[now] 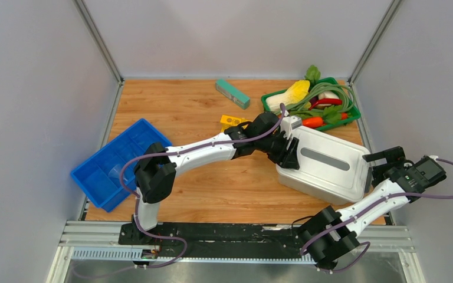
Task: Organize the chemistry lab equipment
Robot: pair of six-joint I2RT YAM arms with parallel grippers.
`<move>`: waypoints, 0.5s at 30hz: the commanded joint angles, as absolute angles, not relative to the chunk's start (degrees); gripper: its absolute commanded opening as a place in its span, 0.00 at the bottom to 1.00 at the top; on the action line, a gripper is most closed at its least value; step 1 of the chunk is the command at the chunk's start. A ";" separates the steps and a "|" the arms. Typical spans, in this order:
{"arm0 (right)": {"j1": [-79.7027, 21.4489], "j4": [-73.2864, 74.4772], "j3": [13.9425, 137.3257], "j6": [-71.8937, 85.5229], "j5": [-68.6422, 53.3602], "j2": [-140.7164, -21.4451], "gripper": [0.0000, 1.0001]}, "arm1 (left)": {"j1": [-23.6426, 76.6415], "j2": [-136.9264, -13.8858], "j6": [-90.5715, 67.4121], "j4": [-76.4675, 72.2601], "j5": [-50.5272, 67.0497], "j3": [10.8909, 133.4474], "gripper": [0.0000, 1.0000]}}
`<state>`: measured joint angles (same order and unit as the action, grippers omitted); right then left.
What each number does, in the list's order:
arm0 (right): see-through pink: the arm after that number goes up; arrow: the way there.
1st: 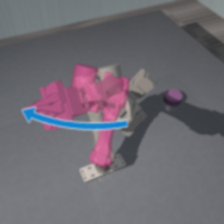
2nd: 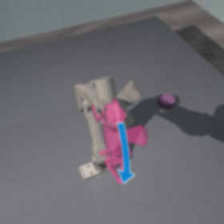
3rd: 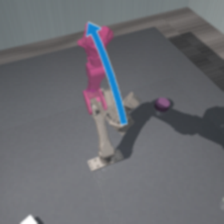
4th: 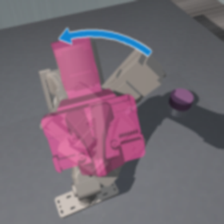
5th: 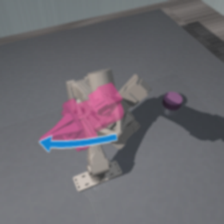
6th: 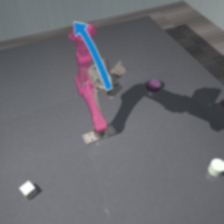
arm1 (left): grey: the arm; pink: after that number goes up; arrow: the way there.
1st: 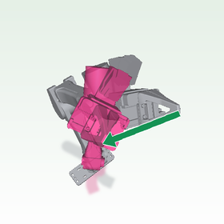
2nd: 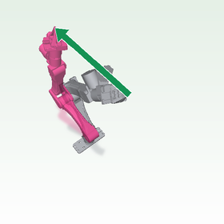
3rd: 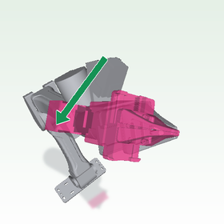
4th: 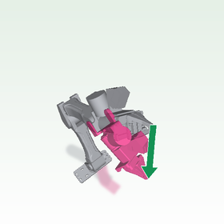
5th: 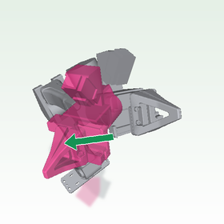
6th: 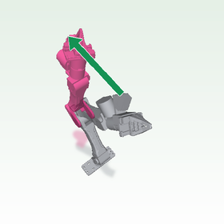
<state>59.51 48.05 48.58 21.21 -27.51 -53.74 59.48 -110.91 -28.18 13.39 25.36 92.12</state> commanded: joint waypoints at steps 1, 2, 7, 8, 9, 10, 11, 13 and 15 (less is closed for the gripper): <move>59.33 50.62 49.75 25.05 -37.26 -50.98 1.00 | 59.77 -113.20 -27.51 14.15 25.40 93.08 0.61; 59.33 50.36 49.49 25.14 -38.74 -50.54 1.00 | 59.68 -113.12 -27.42 14.15 25.40 93.08 0.61; 59.15 47.82 45.80 27.24 -44.82 -50.28 1.00 | 59.77 -112.85 -27.60 13.89 25.58 92.90 0.61; 59.15 47.90 45.53 27.42 -44.82 -50.01 1.00 | 59.77 -112.76 -27.51 13.80 25.49 92.81 0.61; 59.15 47.81 45.27 27.60 -44.82 -49.57 1.00 | 59.77 -112.76 -27.34 13.89 25.23 92.55 0.61; 59.15 47.64 44.92 27.68 -44.91 -49.40 1.00 | 59.77 -112.76 -27.25 13.80 24.88 92.29 0.61; 59.15 47.46 44.48 27.86 -44.83 -49.13 1.00 | 59.68 -112.76 -27.16 13.80 24.70 92.02 0.61; 59.15 46.67 43.16 28.21 -45.26 -48.96 1.00 | 59.68 -112.94 -27.25 13.45 24.87 91.58 0.61; 59.06 46.14 42.19 28.21 -45.09 -48.61 1.00 | 59.68 -113.03 -27.60 12.83 25.05 91.06 0.61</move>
<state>60.10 42.02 44.97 23.94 -36.27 -49.52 59.07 -110.91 -28.18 13.47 25.17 92.12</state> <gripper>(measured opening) 1.000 0.614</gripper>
